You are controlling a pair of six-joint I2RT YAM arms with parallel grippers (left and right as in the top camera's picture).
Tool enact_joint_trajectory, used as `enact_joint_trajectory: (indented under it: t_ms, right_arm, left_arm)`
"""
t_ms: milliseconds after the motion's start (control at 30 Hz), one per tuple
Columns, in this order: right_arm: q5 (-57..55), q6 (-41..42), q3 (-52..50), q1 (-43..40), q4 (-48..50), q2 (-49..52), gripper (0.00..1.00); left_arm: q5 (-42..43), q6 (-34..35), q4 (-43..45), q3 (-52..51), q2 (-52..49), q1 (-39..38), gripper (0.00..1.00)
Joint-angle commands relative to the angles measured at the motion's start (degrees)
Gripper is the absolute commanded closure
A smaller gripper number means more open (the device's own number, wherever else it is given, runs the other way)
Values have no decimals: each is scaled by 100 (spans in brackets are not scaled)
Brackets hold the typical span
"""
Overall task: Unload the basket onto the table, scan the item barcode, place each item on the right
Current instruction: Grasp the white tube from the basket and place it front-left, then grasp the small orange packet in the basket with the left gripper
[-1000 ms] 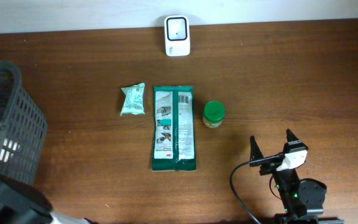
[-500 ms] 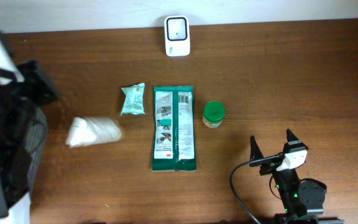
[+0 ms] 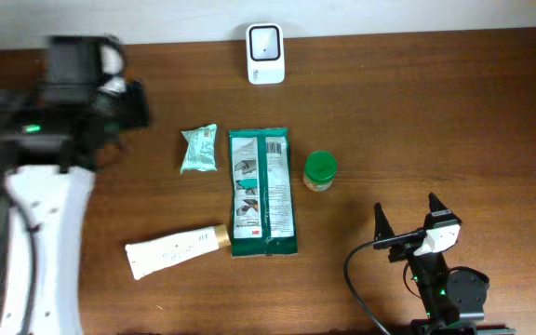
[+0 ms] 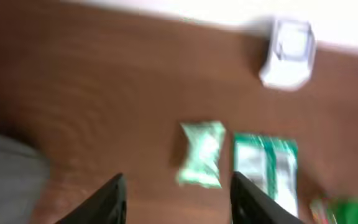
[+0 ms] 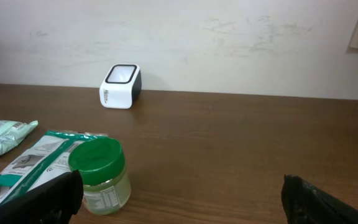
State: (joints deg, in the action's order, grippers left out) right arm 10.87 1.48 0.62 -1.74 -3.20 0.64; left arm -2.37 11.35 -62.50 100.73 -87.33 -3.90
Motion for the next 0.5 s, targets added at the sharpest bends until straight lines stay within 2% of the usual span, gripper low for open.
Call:
enact_joint_trajectory:
  t_ms: [0,67,133,233,367,467]
  right_arm:
    - [52,2,-31,-17,-24,-44,2]
    - [52,2,-31,-17,-24,-44,2]
    - [55,2,-31,-17,-24,-44,2]
    - [55,2,-31,-17,-24,-44,2]
    - [52,2,-31,-17,-24,-44,2]
    - [52,2,-31,-17,-24,-44,2]
  left_arm:
    - [-348,-68,125,813,422,1252,44]
    - [-511,96,249,841,487,1976,44]
    - [-776,603,238,817,459,2796,46]
    - [-1220,769,118,796,81,3871,39]
    - [-1574,774,-575,776,-846,4470,41]
    - [-1954,837,-601,181,-1268,4852,41]
